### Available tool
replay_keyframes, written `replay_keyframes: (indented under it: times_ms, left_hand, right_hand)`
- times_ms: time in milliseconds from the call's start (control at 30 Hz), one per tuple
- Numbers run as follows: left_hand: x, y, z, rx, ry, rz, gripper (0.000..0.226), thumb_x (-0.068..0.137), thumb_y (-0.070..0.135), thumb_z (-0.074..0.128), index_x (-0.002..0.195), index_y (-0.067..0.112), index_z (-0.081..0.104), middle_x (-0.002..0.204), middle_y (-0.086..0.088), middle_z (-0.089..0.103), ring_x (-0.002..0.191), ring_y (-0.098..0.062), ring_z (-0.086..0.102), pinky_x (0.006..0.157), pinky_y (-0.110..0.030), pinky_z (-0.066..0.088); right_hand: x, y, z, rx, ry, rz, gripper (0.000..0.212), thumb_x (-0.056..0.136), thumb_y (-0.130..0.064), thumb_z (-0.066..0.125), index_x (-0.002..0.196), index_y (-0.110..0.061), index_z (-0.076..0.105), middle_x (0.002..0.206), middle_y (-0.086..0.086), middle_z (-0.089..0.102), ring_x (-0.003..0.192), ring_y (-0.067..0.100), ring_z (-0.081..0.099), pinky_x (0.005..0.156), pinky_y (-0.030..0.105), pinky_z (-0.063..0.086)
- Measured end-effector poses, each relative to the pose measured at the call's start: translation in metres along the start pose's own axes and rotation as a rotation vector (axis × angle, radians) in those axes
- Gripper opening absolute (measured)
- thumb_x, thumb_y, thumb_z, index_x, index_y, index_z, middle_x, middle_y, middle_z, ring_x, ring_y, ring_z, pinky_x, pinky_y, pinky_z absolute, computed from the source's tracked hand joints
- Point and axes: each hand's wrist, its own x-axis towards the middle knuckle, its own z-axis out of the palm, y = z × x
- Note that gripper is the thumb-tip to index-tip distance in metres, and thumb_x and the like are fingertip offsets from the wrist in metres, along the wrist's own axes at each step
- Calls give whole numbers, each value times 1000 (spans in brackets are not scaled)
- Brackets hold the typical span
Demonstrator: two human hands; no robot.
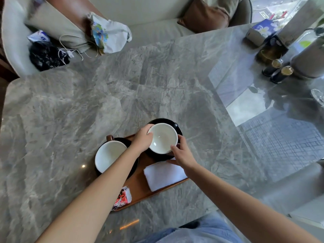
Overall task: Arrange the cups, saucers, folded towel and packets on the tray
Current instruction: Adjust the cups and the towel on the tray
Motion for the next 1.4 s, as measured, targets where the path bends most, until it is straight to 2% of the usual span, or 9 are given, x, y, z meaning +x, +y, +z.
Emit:
replay_keyframes:
  times_ms: [100, 200, 367, 467, 600, 667, 767, 1267, 1400]
  left_hand:
    - [-10, -5, 2, -204, -5, -120, 34, 88, 1, 40, 115, 18, 51, 117, -8, 57, 96, -21, 53, 63, -25, 47]
    - [-22, -10, 8, -400, 31, -243, 31, 87, 7, 51, 109, 28, 47, 114, 0, 54, 94, -17, 54, 64, -31, 54]
    - [-36, -15, 23, -537, 153, -280, 35, 86, 15, 60, 113, 31, 45, 120, 3, 49, 101, -17, 54, 63, -28, 54]
    - [-37, -15, 29, -533, 199, -273, 35, 85, 20, 62, 113, 32, 45, 117, 3, 51, 93, -10, 55, 67, -31, 55]
    - [-40, -18, 33, -478, 232, -259, 39, 82, 26, 66, 116, 29, 47, 120, 1, 58, 107, -18, 57, 89, -44, 53]
    - [-43, -19, 36, -473, 227, -252, 43, 81, 27, 67, 119, 27, 47, 121, 1, 59, 112, -18, 57, 95, -47, 50]
    - [-45, -20, 39, -479, 240, -241, 44, 80, 27, 68, 119, 27, 48, 119, 2, 60, 111, -17, 57, 96, -46, 49]
    - [-47, -22, 37, -496, 222, -232, 43, 82, 25, 66, 122, 23, 48, 124, 0, 57, 114, -18, 54, 98, -47, 47]
    - [-48, -22, 37, -499, 202, -222, 47, 83, 27, 66, 125, 22, 46, 127, -1, 56, 117, -18, 53, 100, -46, 47]
  right_hand:
    - [10, -11, -7, -147, 14, -57, 40, 91, -9, 35, 124, -29, 41, 99, -9, 53, 89, 13, 57, 72, 45, 57]
    - [22, -27, -11, -381, 13, -151, 43, 90, -5, 32, 128, -21, 45, 102, 0, 54, 98, 27, 57, 82, 56, 53]
    - [41, -40, -13, -633, -43, -203, 43, 94, -11, 31, 134, -23, 42, 97, 9, 53, 82, 31, 58, 62, 50, 58]
    - [48, -40, -15, -723, -66, -235, 44, 95, -11, 31, 138, -22, 38, 103, 12, 56, 91, 33, 59, 75, 51, 55]
    - [55, -39, -18, -795, -66, -265, 44, 97, -13, 30, 140, -21, 35, 109, 20, 61, 82, 30, 59, 75, 48, 54]
    - [57, -38, -19, -835, -65, -300, 43, 97, -12, 30, 140, -20, 36, 115, 21, 61, 88, 33, 60, 75, 41, 52]
    - [59, -39, -20, -859, -83, -326, 43, 97, -11, 30, 139, -16, 37, 124, 21, 54, 102, 37, 58, 79, 47, 52]
    - [59, -32, -22, -832, -80, -320, 41, 97, -10, 30, 137, -12, 37, 123, 25, 55, 102, 42, 58, 79, 47, 51]
    - [61, -32, -23, -816, -89, -314, 41, 97, -10, 30, 137, -12, 38, 121, 25, 56, 92, 37, 59, 76, 44, 48]
